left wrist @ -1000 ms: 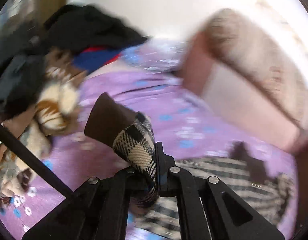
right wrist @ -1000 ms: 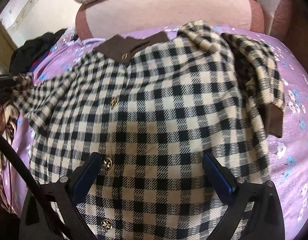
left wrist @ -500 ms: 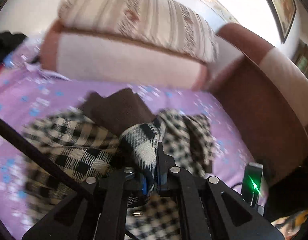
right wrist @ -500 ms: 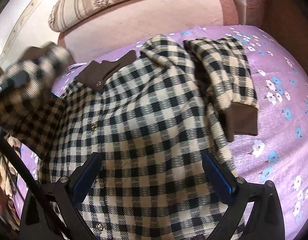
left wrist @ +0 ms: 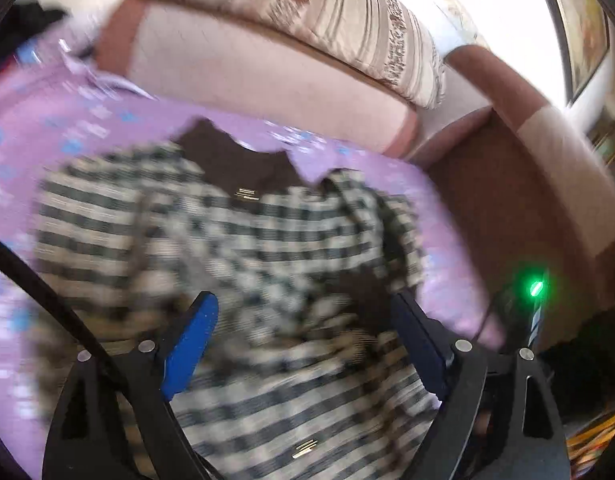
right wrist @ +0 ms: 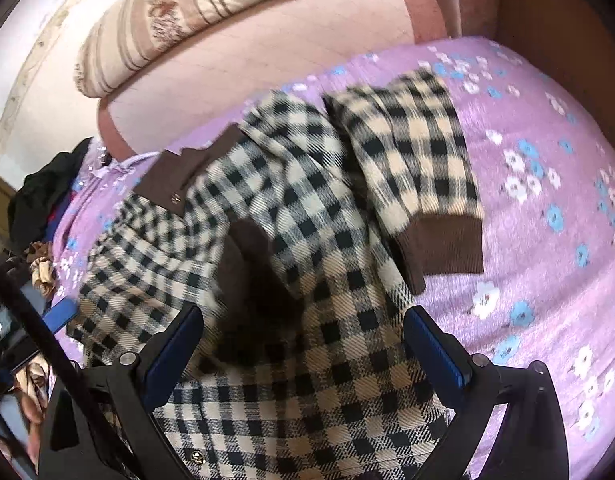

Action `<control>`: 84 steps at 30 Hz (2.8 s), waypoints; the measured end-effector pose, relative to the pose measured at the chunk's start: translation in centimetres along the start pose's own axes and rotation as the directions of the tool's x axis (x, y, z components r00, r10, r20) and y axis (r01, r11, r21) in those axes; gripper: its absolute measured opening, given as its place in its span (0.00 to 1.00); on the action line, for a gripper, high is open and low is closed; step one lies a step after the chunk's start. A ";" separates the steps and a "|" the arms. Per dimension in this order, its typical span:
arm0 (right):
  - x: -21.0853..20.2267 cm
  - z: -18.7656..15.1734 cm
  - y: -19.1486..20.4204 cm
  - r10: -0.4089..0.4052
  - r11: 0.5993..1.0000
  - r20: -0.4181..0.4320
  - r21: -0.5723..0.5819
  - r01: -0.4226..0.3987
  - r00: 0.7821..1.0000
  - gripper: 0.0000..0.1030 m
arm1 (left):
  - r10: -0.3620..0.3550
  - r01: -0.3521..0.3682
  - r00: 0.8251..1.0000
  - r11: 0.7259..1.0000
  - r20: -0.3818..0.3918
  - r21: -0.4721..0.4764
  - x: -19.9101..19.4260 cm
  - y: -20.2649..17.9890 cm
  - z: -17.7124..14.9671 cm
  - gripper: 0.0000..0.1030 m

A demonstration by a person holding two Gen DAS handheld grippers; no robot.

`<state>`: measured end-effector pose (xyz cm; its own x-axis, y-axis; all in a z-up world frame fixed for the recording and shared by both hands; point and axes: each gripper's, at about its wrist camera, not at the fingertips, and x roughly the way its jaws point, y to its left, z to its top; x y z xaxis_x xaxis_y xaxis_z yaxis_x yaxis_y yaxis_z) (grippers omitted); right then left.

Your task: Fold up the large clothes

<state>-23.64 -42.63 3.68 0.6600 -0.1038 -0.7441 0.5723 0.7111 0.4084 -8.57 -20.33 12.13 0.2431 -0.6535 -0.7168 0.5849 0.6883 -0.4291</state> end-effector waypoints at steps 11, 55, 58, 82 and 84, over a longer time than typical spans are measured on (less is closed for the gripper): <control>1.0 -0.6 1.3 -0.058 0.992 -0.025 -0.110 0.055 0.998 0.92 | 0.563 -0.563 0.823 0.826 -0.081 0.020 0.8 9.1 -4.7 0.85; 1.8 2.4 5.4 -0.157 0.897 0.235 -0.372 0.238 0.959 0.05 | 0.586 -0.595 0.804 0.784 -0.105 -0.178 -0.4 13.5 -5.5 0.85; 5.5 3.1 2.8 -0.193 0.935 0.062 -0.292 0.202 0.979 0.16 | 0.596 -0.610 0.793 0.775 -0.130 -0.168 -0.1 13.6 -5.6 0.85; 6.7 2.3 1.9 -0.176 0.953 -0.012 -0.254 0.167 0.984 0.36 | 0.621 -0.629 0.778 0.770 -0.099 -0.108 3.4 11.7 -4.5 0.85; 6.1 2.5 2.1 -0.174 0.954 -0.013 -0.250 0.165 0.985 0.36 | 0.633 -0.639 0.769 0.763 -0.086 -0.102 3.5 11.6 -4.4 0.87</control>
<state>-17.19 -43.56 1.30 0.5436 -0.2169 -0.8108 0.5332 0.8353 0.1340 -4.38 -13.23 2.21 0.4909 -0.0403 -0.8703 0.2119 0.9744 0.0745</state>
